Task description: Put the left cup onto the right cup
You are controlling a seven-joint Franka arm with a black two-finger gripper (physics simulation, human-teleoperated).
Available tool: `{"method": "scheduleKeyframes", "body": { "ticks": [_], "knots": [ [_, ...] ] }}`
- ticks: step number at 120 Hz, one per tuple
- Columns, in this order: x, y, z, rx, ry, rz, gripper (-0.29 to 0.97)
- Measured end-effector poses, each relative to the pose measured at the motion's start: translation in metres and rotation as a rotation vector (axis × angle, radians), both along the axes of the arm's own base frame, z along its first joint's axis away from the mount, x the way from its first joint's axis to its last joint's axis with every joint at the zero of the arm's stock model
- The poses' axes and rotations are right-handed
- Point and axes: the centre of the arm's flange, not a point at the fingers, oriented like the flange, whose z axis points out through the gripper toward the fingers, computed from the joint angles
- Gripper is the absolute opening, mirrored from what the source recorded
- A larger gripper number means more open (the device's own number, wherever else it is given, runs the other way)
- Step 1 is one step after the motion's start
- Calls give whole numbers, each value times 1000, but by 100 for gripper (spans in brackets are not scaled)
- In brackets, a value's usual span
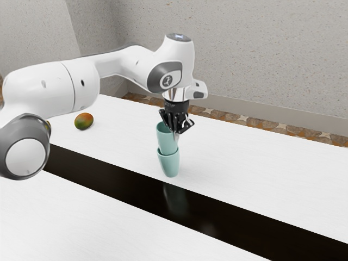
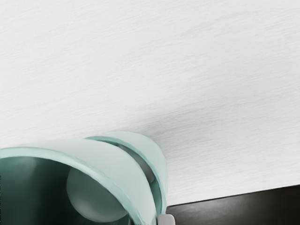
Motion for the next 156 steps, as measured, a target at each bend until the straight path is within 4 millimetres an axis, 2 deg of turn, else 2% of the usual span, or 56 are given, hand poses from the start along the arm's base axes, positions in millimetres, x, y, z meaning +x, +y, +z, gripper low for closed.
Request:
{"method": "scheduleKeyframes", "body": {
  "ticks": [16,37,48,56,65,84,100,116,138,156],
  "knots": [
    [2,3,-10,-2,9,6,-9],
    [0,-6,-9,-12,14,5,21],
    [-1,-12,22,-18,-17,6,33],
    [-9,-19,53,-16,-45,1,40],
    [-20,-26,86,-10,-77,-5,45],
    [-55,-35,140,19,-118,-9,56],
    [-98,-19,174,52,-129,22,62],
    [-126,-2,196,42,-120,61,65],
    [-150,28,205,25,-88,99,67],
    [-160,58,197,23,-52,121,67]
  ]
}}
